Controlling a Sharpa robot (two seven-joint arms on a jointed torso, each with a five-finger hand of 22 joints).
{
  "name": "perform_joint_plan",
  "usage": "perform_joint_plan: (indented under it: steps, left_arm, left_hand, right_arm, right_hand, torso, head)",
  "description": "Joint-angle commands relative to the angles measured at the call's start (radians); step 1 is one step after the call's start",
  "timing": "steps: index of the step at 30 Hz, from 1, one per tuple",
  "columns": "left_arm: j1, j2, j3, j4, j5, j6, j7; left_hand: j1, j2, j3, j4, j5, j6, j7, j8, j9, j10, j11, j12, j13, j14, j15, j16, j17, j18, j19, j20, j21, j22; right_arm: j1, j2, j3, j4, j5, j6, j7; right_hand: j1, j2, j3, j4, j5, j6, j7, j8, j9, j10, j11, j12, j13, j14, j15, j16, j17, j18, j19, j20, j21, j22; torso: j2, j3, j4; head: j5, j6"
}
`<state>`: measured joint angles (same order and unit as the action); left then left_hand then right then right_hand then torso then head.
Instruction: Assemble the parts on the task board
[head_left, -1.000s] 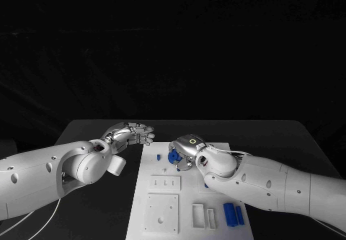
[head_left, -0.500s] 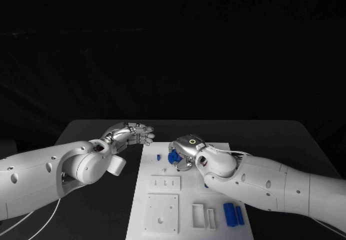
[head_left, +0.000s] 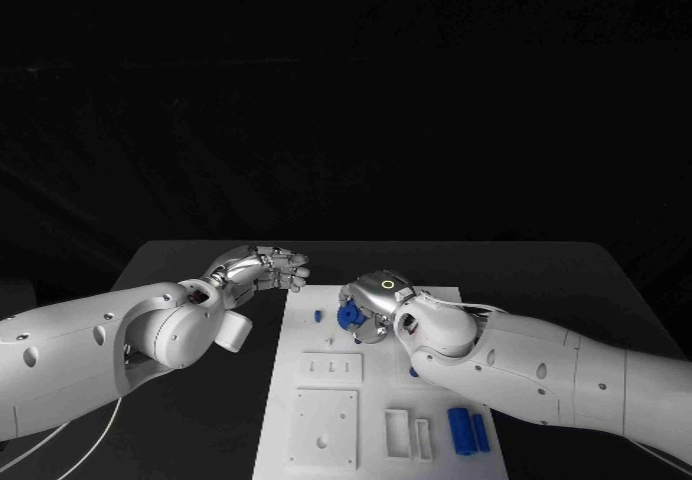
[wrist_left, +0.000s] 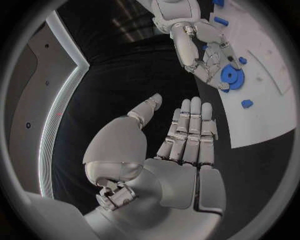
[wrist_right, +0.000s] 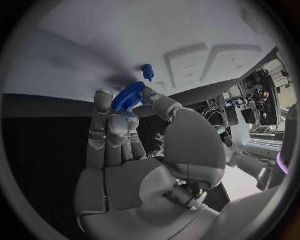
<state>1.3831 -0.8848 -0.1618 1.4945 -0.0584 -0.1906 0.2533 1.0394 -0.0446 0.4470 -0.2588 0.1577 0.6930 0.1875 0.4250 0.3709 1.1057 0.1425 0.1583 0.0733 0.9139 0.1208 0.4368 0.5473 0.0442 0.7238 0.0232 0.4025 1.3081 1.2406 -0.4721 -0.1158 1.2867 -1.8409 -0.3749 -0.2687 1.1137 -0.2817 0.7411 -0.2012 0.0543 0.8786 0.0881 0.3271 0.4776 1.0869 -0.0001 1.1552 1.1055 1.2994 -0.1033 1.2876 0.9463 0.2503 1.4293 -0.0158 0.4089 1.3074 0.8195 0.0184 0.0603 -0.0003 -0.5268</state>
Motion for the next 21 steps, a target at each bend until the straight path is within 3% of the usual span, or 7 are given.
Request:
perform_joint_plan:
  steps: [1, 9, 21]
  left_arm:
    - [0.001, 0.002, 0.001, 0.001, -0.004, 0.018, 0.007]
    - [0.001, 0.001, 0.001, 0.001, -0.004, 0.016, 0.006]
    - [0.001, 0.002, 0.001, 0.001, -0.004, 0.017, 0.004]
  left_hand:
    - [-0.011, -0.001, 0.001, -0.006, -0.001, -0.007, 0.022, -0.004, 0.0, 0.001, 0.002, -0.006, -0.001, 0.003, 0.001, -0.004, 0.001, 0.016, -0.006, -0.001, 0.003, 0.012]
    - [-0.012, -0.001, 0.001, -0.007, -0.001, -0.008, 0.022, -0.004, 0.0, 0.001, 0.002, -0.006, -0.001, 0.003, 0.001, -0.004, 0.002, 0.016, -0.006, -0.001, 0.003, 0.012]
    - [-0.012, -0.001, 0.002, -0.007, -0.001, -0.008, 0.023, -0.004, 0.0, 0.001, 0.002, -0.006, -0.001, 0.003, 0.001, -0.004, 0.002, 0.016, -0.006, -0.001, 0.003, 0.012]
  right_arm:
    - [-0.003, -0.004, -0.001, -0.001, -0.013, 0.006, -0.019]
    - [-0.003, -0.014, 0.004, 0.005, -0.012, 0.001, -0.021]
    - [-0.004, -0.015, 0.017, 0.004, -0.014, -0.013, -0.027]
  right_hand:
    - [0.007, -0.002, 0.002, 0.007, -0.006, 0.079, 0.025, 0.004, -0.001, -0.006, 0.001, 0.005, -0.001, 0.001, -0.004, -0.006, 0.002, 0.012, 0.036, -0.032, -0.006, 0.018]
    - [0.008, -0.001, 0.007, 0.013, -0.006, 0.079, 0.025, 0.004, 0.001, -0.006, 0.001, 0.005, -0.002, 0.001, -0.004, -0.007, 0.003, 0.012, 0.036, -0.032, -0.006, 0.017]
    - [0.01, -0.002, 0.014, 0.02, -0.006, 0.079, 0.025, 0.005, 0.003, -0.006, 0.001, 0.004, -0.002, 0.001, -0.005, -0.008, 0.003, 0.012, 0.036, -0.032, -0.007, 0.017]
  torso:
    - [0.0, 0.0, 0.0005]
    - [0.0, 0.0003, -0.0025]
    - [0.0, -0.0007, -0.0008]
  head:
    - [0.001, -0.001]
    - [0.0, 0.001]
    - [0.0, 0.0]
